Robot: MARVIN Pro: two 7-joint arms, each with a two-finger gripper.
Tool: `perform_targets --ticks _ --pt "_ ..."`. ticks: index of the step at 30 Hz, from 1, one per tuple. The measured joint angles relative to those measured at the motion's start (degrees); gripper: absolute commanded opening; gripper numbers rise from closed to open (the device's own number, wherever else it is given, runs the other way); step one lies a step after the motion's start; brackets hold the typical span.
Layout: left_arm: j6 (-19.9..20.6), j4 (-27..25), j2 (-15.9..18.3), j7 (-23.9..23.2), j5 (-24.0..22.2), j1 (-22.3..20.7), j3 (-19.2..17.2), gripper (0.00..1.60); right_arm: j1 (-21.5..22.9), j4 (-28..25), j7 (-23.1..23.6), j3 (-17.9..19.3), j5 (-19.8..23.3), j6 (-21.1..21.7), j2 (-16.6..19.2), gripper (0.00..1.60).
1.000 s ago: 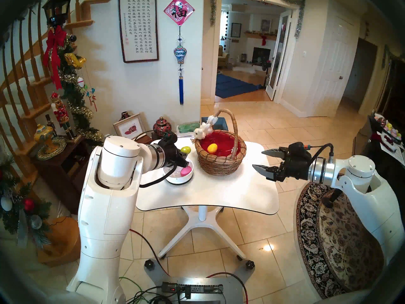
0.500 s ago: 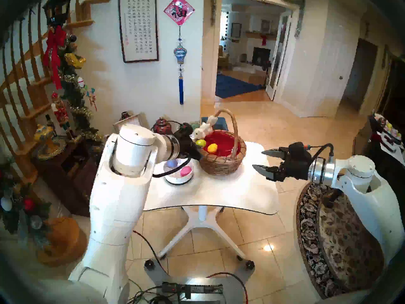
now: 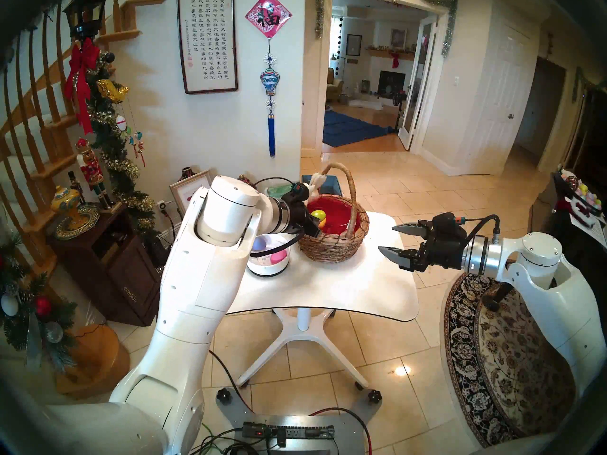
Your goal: Put easter egg into basket
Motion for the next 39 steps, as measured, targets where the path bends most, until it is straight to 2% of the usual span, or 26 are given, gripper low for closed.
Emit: perform_targets --ticks 11,17,19,20,22,24,30,39 --pt "0.0 5.9 -1.8 0.0 1.2 -3.9 2.4 0.67 0.0 0.0 0.0 0.0 0.0 0.0 0.1 1.60" --pt "0.0 7.6 -2.8 0.0 1.8 -5.4 3.0 0.73 0.0 0.0 0.0 0.0 0.1 0.0 0.1 1.60" --pt "0.0 8.0 -3.2 0.0 2.0 -5.8 3.1 0.80 0.0 0.0 0.0 0.0 0.1 0.0 0.1 1.60" --pt "0.0 8.2 -3.3 0.0 2.0 -5.9 3.2 1.04 0.0 0.0 0.0 0.0 0.1 0.0 0.1 1.60" --pt "0.0 8.5 -3.6 0.0 2.3 -6.2 3.3 1.22 0.0 0.0 0.0 0.0 0.1 0.0 0.1 1.60" --pt "0.0 8.6 -3.9 0.0 2.7 -6.4 3.4 1.51 0.0 0.0 0.0 0.0 0.1 0.0 0.1 1.60" --pt "0.0 8.7 -4.6 0.0 3.9 -6.7 3.0 1.60 0.0 0.0 -0.1 0.0 0.1 0.0 0.1 1.60" --pt "0.0 8.1 -5.0 0.0 5.2 -6.9 1.1 1.60 0.0 0.0 -0.1 0.0 0.1 -0.1 0.2 1.60"
